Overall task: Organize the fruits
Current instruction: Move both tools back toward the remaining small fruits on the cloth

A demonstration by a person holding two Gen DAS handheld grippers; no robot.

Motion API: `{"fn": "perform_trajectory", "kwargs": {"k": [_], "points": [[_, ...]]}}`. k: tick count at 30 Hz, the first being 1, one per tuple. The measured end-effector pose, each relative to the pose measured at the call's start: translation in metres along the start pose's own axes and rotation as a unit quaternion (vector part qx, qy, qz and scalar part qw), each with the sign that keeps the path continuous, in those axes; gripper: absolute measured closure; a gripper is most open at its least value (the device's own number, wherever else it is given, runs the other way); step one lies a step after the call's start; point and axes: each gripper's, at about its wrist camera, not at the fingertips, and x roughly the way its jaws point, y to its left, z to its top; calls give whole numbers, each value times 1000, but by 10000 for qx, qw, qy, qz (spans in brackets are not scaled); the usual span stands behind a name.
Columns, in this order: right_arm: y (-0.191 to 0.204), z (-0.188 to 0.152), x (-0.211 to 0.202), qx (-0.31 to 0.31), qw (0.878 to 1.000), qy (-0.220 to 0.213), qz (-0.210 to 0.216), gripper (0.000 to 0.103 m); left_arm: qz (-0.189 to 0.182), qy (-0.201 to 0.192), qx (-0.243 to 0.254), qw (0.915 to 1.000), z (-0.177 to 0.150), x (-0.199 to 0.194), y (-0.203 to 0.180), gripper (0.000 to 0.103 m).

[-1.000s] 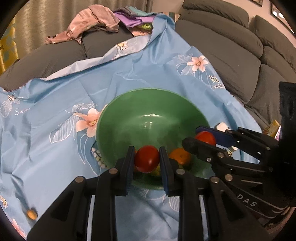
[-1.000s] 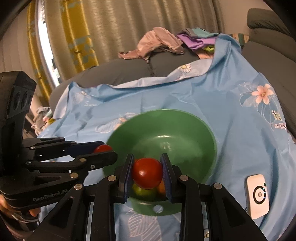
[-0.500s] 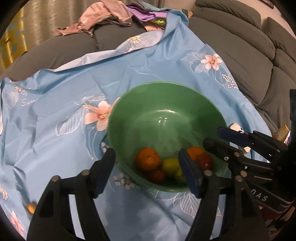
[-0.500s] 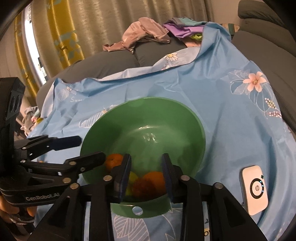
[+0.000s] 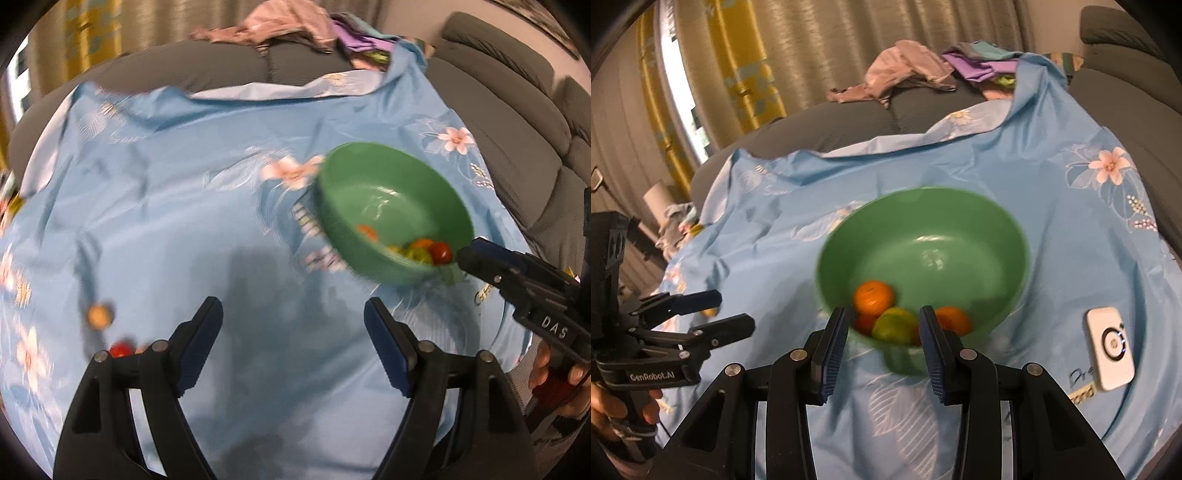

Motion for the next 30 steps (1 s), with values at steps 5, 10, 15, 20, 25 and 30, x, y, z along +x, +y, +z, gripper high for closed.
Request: {"fn": "perform_trajectory", "kwargs": {"k": [5, 10, 15, 20, 25, 30], "points": [[27, -9, -1, -251, 9995, 129, 170, 63, 173, -2, -353, 9992, -29, -20, 27, 23], [53, -14, -4, -543, 9979, 190, 298, 63, 284, -53, -604, 9978, -52, -36, 48, 24], [76, -17, -3, -747, 9958, 266, 461, 63, 306, -169, -685, 9970, -67, -49, 60, 24], [97, -24, -1, -959, 9927, 342, 647, 63, 311, -306, -841, 9955, -79, -60, 76, 24], [110, -30, 6, -1134, 9891, 446, 822, 63, 367, -483, -904, 9941, -95, -76, 93, 24], [124, -34, 20, -1188, 9860, 640, 977, 63, 562, -383, -1142, 9911, -112, -78, 113, 24]]}}
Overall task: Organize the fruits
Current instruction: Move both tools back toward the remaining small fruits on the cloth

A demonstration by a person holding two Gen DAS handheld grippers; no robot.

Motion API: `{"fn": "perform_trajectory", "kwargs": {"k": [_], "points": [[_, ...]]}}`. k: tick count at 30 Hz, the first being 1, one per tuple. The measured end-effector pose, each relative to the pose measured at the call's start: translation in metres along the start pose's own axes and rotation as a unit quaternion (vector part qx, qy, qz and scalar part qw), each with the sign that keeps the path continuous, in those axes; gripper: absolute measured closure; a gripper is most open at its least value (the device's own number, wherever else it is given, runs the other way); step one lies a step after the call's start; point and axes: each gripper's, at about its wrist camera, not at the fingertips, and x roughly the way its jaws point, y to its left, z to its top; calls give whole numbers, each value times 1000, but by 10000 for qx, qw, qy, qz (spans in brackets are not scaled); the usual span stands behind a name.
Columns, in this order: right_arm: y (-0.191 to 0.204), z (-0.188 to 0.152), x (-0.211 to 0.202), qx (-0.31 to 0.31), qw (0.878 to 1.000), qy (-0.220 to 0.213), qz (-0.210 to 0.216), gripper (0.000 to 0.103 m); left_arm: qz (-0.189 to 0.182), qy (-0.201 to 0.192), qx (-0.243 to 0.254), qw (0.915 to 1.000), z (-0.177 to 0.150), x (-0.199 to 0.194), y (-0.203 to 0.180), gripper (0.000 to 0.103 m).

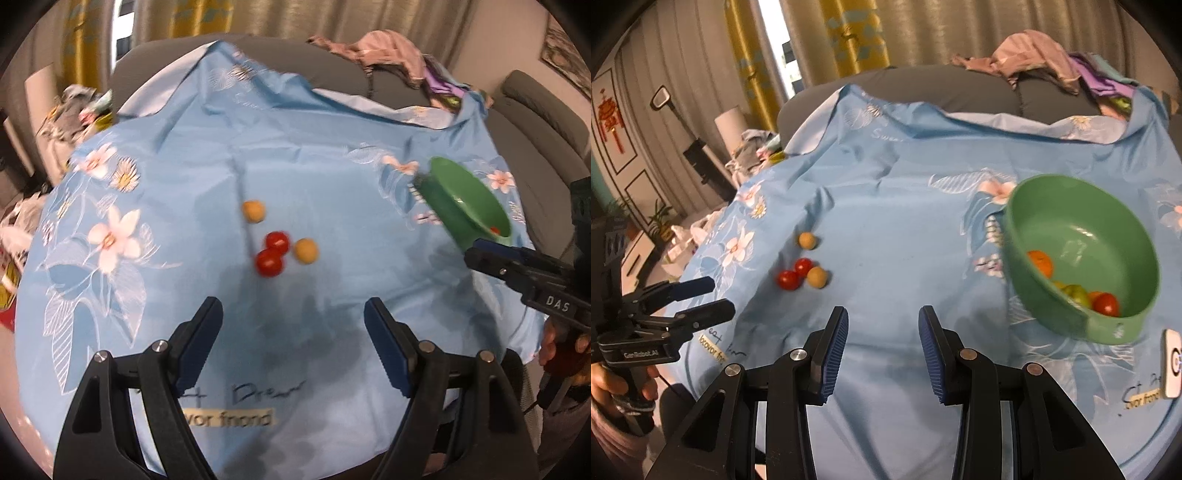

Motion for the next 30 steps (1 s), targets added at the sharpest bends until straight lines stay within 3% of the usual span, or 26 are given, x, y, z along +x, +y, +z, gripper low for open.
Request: {"fn": "perform_trajectory", "kwargs": {"k": [13, 17, 23, 30], "points": [[16, 3, 35, -194, 9987, 448, 168, 63, -298, 95, 108, 9995, 1, 16, 1, 25], [16, 5, 43, -182, 9983, 528, 186, 63, -379, 132, 272, 9988, 3, 23, -1, 33], [18, 10, 53, -243, 9976, 581, 275, 63, -413, 189, 238, 9987, 9, 32, 5, 35], [34, 13, 74, -573, 9934, 735, 664, 63, -424, 235, 190, 9986, 15, 41, 13, 35]]}}
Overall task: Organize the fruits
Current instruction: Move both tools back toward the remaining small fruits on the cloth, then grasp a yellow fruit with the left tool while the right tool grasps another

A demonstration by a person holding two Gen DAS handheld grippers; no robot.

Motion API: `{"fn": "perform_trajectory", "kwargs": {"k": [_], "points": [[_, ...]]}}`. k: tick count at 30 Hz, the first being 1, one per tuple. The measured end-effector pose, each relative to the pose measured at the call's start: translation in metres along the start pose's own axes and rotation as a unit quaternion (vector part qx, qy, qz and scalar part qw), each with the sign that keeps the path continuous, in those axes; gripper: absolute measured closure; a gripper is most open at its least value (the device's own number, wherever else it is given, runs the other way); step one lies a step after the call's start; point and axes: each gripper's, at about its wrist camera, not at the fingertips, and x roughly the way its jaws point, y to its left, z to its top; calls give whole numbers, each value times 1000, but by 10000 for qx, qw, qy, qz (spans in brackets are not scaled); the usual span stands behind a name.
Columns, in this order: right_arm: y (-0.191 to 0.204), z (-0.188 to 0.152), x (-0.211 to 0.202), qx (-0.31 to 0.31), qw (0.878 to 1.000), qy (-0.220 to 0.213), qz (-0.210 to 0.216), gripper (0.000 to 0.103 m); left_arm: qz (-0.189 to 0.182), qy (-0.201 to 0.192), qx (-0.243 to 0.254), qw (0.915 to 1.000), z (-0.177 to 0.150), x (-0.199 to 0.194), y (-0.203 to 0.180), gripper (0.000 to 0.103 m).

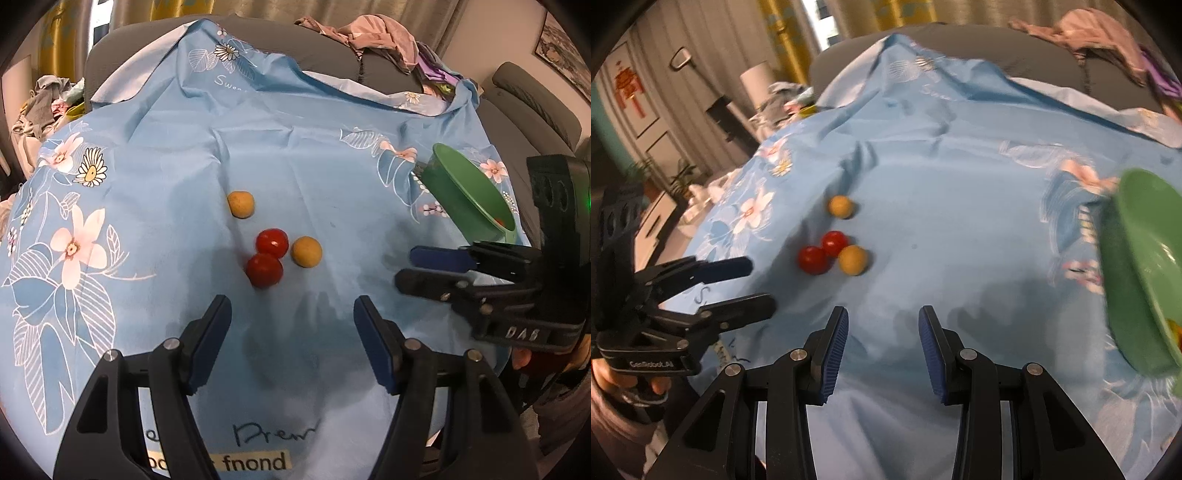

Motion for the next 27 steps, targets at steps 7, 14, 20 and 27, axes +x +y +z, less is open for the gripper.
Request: {"fn": "perform_trajectory", "kwargs": {"k": [7, 14, 20, 27], "points": [[11, 21, 42, -286, 9993, 192, 123, 63, 51, -139, 25, 9999, 19, 3, 11, 37], [14, 33, 68, -447, 9981, 396, 124, 66, 132, -80, 242, 9996, 37, 17, 17, 41], [5, 32, 66, -375, 9987, 334, 91, 75, 218, -24, 463, 9987, 58, 32, 15, 50], [-19, 24, 50, -77, 9997, 222, 120, 75, 411, 254, 893, 9948, 81, 62, 7, 56]]}}
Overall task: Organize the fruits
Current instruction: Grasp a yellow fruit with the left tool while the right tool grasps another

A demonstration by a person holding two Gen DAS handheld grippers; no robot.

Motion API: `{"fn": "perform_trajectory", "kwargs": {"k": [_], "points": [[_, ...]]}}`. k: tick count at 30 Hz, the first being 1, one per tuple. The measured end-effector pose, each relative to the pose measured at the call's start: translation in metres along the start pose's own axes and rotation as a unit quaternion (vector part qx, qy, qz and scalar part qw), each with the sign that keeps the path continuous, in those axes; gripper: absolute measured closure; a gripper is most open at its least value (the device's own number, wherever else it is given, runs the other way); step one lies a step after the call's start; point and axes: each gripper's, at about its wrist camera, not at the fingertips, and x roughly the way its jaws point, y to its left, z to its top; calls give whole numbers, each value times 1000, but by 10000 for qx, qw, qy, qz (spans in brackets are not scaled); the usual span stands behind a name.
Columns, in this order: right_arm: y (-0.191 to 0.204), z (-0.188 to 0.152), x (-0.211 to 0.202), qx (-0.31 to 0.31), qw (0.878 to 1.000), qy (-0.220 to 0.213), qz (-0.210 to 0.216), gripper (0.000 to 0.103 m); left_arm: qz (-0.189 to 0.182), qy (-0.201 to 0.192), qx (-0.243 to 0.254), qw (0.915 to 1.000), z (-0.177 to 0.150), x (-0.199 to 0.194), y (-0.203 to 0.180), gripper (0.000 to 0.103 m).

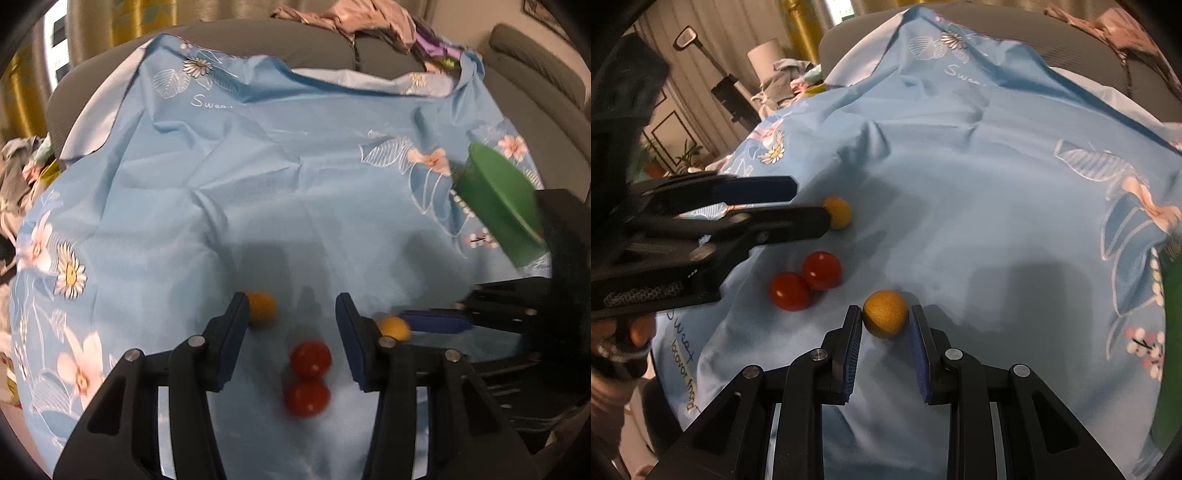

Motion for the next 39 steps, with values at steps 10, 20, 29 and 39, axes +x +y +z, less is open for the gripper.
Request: {"fn": "perform_trajectory", "kwargs": {"k": [10, 20, 29, 39], "points": [[-15, -4, -11, 258, 9990, -229, 272, 75, 415, 522, 309, 9973, 10, 30, -10, 56], [-28, -8, -13, 455, 9982, -250, 294, 75, 99, 425, 14, 9990, 9, 27, -5, 57], [-32, -8, -14, 494, 9982, -256, 227, 75, -17, 625, -86, 9980, 15, 53, -11, 67], [-35, -8, -15, 557, 9979, -273, 204, 75, 89, 570, -80, 9983, 20, 57, -13, 77]]}}
